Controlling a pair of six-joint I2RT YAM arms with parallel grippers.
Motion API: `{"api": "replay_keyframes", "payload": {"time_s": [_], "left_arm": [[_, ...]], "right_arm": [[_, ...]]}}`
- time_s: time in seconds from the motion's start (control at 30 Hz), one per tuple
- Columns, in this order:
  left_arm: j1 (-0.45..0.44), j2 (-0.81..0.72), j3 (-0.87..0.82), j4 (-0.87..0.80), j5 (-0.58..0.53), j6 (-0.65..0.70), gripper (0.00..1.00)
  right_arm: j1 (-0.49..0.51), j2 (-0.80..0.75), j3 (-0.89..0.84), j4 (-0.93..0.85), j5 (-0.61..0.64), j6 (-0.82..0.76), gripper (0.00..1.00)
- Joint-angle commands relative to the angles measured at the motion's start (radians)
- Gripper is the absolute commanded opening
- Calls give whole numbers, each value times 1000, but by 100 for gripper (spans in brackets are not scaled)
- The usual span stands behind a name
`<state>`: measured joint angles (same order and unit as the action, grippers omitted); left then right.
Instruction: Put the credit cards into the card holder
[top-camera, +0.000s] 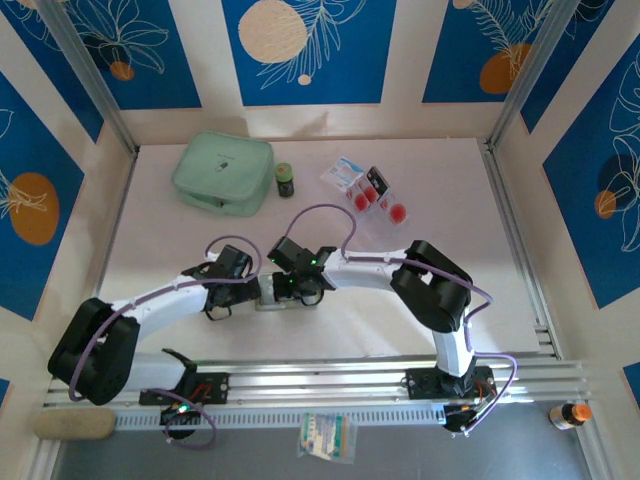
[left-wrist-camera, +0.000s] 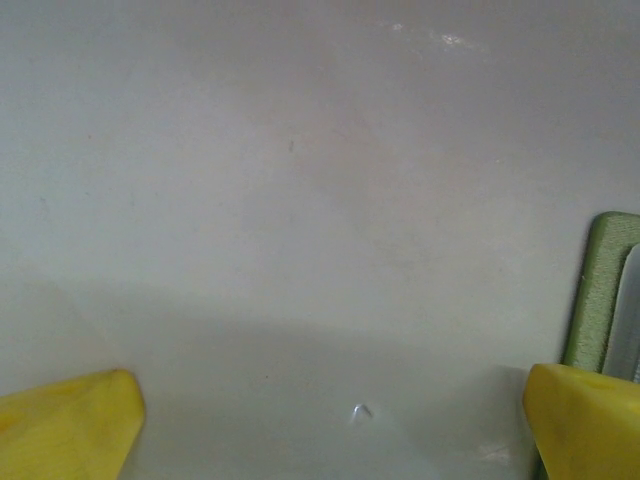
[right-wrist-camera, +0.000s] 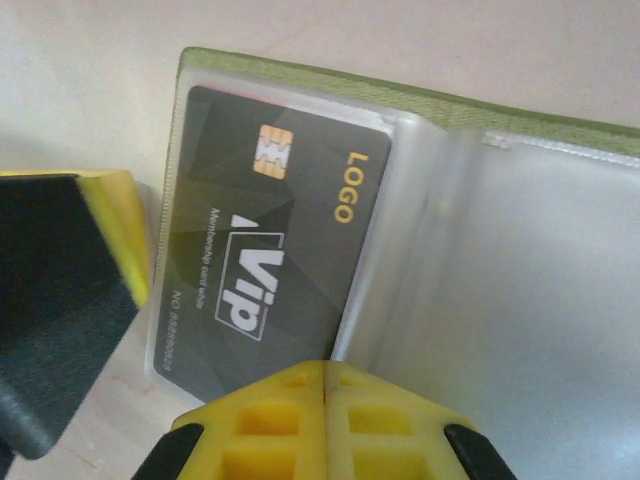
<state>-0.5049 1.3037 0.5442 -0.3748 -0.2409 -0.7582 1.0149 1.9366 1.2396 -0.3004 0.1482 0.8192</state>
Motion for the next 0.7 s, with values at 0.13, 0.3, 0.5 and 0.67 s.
{"api": "replay_keyframes", "payload": {"time_s": [0.13,0.3,0.5,0.67], "left_arm": [[16,22,-24,8,41,2,100],[16,6,-23,10,40,7,100],[16,-10,-18,8,49,15,100],[16,-19,-8,-5,45,23,100]], "right_arm": [[8,5,15,-23,-15,7,0],[7,-25,12,-39,-7,3,0],[1,-70,4,-87,11,-9,0],[-20,-129,-25,-120,26,-15,1]]}}
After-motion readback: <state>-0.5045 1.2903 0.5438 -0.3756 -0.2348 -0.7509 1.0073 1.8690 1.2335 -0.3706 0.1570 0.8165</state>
